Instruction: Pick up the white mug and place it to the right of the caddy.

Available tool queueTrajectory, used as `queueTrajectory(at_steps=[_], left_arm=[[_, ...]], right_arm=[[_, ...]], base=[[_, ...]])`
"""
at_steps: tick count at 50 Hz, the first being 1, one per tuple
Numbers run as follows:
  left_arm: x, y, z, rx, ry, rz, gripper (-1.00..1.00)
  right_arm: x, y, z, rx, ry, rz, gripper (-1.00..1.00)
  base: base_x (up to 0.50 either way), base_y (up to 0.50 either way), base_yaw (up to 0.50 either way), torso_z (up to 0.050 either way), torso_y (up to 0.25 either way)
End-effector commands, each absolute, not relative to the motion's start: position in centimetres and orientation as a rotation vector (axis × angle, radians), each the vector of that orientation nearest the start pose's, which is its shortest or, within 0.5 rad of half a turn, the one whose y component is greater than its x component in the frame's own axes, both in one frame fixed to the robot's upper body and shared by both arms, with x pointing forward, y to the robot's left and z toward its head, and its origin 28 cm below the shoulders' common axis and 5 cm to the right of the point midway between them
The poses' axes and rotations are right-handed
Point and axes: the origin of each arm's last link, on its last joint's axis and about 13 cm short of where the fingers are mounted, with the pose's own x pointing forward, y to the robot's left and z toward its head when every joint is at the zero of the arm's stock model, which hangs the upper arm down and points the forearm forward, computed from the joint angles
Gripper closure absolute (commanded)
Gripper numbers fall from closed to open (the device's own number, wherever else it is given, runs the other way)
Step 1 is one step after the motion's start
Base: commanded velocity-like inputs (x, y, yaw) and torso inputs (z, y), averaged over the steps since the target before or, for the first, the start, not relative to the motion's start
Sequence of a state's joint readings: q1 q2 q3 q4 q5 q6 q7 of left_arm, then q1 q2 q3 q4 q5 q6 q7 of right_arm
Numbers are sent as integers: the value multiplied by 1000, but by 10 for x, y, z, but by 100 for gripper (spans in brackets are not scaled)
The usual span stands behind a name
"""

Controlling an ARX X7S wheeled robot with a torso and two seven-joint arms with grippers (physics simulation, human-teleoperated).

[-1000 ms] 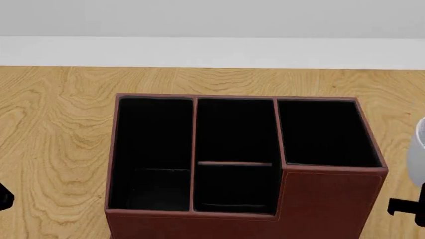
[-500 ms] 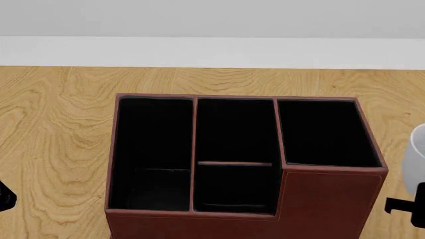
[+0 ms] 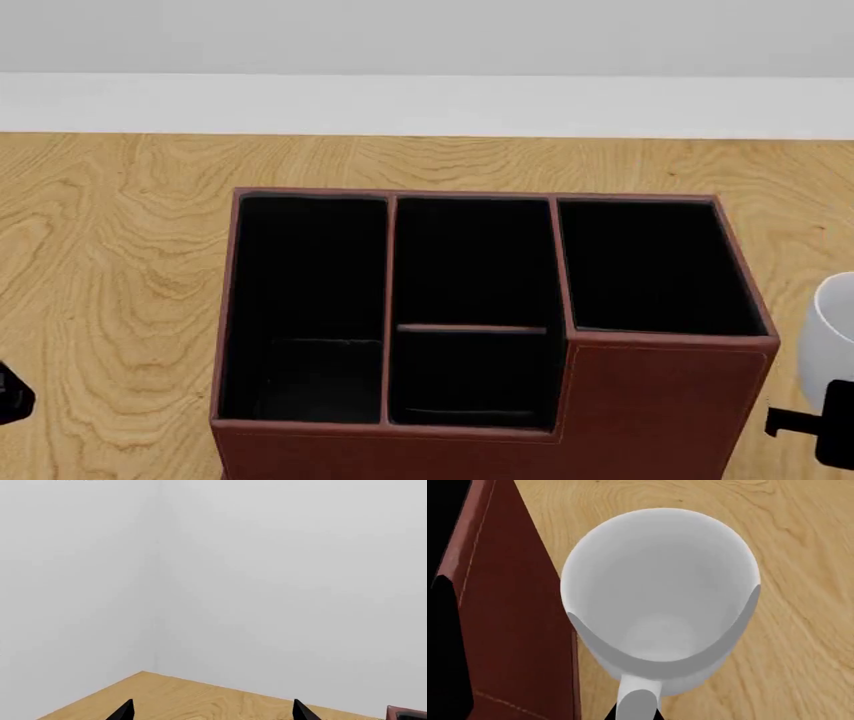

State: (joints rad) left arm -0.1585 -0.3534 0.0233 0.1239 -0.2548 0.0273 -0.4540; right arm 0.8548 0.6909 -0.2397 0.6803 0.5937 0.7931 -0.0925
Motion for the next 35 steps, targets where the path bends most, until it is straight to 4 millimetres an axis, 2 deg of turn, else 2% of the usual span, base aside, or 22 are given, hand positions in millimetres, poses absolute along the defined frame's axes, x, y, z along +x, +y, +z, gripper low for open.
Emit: queueTrajectory(at_steps=[1,22,35], left_arm=[[248,276,88,43,-310,391,-100],[248,278,82,50,-300,399,-100],[249,276,86,61,-309,392,-100]], right_arm=[[310,-309,113,72,609,-204,100],[315,-311,87,85,631,-181,100],[315,-311,68,111,637,-175,100]], base=[[0,0,0,0,0],[0,0,0,0,0],[0,0,0,1,1]])
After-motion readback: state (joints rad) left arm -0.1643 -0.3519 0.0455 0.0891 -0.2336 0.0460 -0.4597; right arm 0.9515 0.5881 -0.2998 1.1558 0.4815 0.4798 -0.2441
